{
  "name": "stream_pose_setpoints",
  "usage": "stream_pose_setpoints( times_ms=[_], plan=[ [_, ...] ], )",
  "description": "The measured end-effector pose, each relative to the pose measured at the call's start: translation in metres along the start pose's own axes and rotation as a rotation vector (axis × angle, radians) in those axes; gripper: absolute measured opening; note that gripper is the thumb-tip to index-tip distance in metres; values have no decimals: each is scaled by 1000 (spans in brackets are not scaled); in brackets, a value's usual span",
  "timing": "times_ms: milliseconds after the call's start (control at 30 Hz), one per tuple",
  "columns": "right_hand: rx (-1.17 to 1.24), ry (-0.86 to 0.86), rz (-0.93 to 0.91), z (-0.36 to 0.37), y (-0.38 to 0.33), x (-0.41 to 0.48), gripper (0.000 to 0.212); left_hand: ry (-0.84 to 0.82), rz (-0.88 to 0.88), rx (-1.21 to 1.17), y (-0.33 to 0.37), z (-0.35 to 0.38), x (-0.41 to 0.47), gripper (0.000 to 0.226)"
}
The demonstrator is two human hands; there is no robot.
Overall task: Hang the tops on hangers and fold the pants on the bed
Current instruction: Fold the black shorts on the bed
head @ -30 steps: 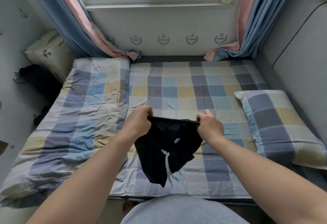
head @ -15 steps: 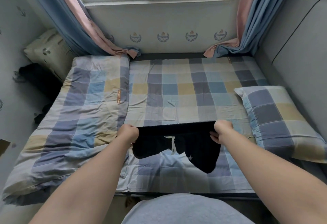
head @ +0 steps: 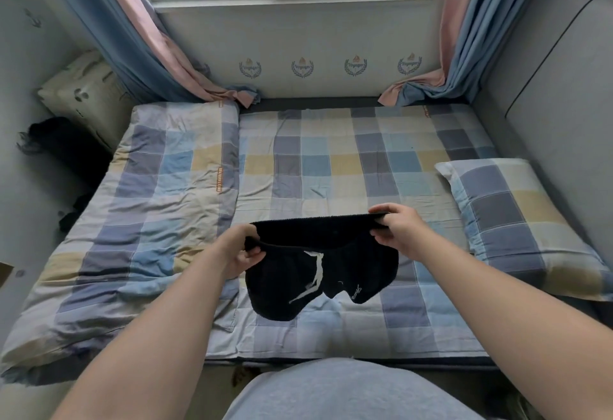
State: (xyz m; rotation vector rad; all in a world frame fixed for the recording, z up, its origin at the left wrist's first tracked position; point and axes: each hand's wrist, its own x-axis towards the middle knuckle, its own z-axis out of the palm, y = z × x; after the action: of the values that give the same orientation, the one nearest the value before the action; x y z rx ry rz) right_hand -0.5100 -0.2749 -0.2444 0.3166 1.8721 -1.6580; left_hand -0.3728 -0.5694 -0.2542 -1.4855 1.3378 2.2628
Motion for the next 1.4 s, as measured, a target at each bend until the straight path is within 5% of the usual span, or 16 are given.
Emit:
stream_pose_setpoints(
  times_ms=[133, 200, 300, 433, 600, 700, 833, 933, 1067, 1233, 1400],
  plan=[
    [140, -72, -70, -4, -5, 4, 33, -175, 65, -134, -3, -3, -5, 24],
    [-57, -60, -181, -12, -6, 5, 51, -223, 172, -72, -3, -5, -6, 41],
    [-567, 29, -435, -14, -4, 5, 63, -151, 410, 294, -5, -2, -9, 55],
    [-878, 34, -645, -15, 4, 3, 70, -30, 709, 860, -4, -4, -7, 62],
    [-966, 105, -792, -25, 11, -2, 51, -46, 1043, 1352, -18, -19, -4, 66],
    [-935, 86, -837, -31, 6, -7, 34, -30, 1221, 1402, -21, -23, -4, 46],
    [-912, 191, -757, -34, 3, -6, 15, 88, 1089, 1115, -13, -17, -8, 11],
    [-750, 182, -601, -30, 0, -5, 14, 200, 952, 915, -10, -8, -11, 13],
    [-468, 154, -460, -20, -10, -8, 22, 22, 538, 290, 0, 8, -25, 24],
    [-326, 180, -337, 1, -25, -14, 18, 98, 163, 70, 9, 32, -28, 33],
    [-324, -127, -308, 25, -51, -42, 7, -103, 270, 159, 11, 59, -55, 24]
  ],
)
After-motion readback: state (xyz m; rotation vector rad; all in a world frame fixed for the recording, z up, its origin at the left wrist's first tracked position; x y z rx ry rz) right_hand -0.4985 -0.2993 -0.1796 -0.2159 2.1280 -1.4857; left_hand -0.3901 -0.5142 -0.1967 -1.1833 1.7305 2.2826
